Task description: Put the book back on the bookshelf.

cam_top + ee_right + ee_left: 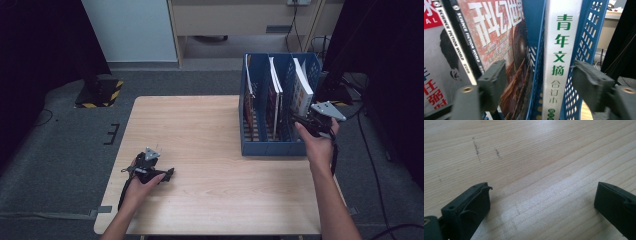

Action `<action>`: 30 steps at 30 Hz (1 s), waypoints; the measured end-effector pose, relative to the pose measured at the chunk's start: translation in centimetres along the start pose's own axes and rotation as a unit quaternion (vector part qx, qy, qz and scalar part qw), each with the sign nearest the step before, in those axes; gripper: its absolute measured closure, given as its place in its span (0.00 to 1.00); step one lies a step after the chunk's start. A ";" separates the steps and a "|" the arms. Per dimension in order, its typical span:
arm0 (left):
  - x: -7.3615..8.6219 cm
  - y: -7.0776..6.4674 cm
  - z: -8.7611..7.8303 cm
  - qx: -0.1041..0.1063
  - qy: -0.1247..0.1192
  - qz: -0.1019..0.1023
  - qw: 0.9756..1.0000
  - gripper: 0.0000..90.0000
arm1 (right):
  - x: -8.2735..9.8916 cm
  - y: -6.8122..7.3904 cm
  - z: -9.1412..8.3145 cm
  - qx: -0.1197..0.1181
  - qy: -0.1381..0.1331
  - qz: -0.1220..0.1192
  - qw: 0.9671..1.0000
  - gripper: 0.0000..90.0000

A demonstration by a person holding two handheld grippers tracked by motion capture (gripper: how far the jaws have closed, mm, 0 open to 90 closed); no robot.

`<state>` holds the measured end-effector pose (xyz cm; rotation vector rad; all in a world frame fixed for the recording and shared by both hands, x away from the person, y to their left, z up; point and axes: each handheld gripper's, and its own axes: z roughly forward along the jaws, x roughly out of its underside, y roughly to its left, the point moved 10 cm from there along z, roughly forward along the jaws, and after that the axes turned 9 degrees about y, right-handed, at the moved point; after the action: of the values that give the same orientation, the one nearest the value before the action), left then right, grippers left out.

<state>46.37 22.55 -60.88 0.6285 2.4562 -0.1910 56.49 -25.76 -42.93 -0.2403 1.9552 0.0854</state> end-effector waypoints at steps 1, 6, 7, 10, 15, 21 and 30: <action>0.0 0.0 0.0 0.000 0.000 0.000 1.000 0.00 | 0.0 0.1 -0.1 -0.002 -0.001 0.001 1.000 0.25; 0.0 0.0 0.0 0.000 0.000 0.000 1.000 0.00 | 0.8 0.9 -1.1 -0.012 0.003 0.006 1.000 0.15; 0.0 0.0 0.0 0.000 0.000 0.000 1.000 0.00 | 1.0 1.0 -1.3 -0.014 0.004 0.003 1.000 0.13; 0.0 0.0 0.0 0.000 0.000 -0.001 1.000 0.00 | 1.5 1.5 -1.9 -0.021 0.007 0.000 1.000 0.11; -0.1 0.0 0.1 0.001 0.000 -0.002 1.000 0.00 | 2.1 2.5 -2.9 -0.036 0.006 0.000 0.999 0.08; -0.1 -0.1 0.1 0.001 0.000 -0.002 1.000 0.00 | 2.6 4.0 -4.2 -0.061 0.007 -0.001 0.998 0.06; -0.2 -0.1 0.1 0.001 0.000 -0.002 1.000 0.00 | 3.5 6.3 -5.2 -0.093 0.018 -0.016 0.995 0.05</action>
<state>46.51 22.40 -60.89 0.6249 2.4571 -0.1955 49.17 -20.91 -44.49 -0.3976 1.9797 0.2442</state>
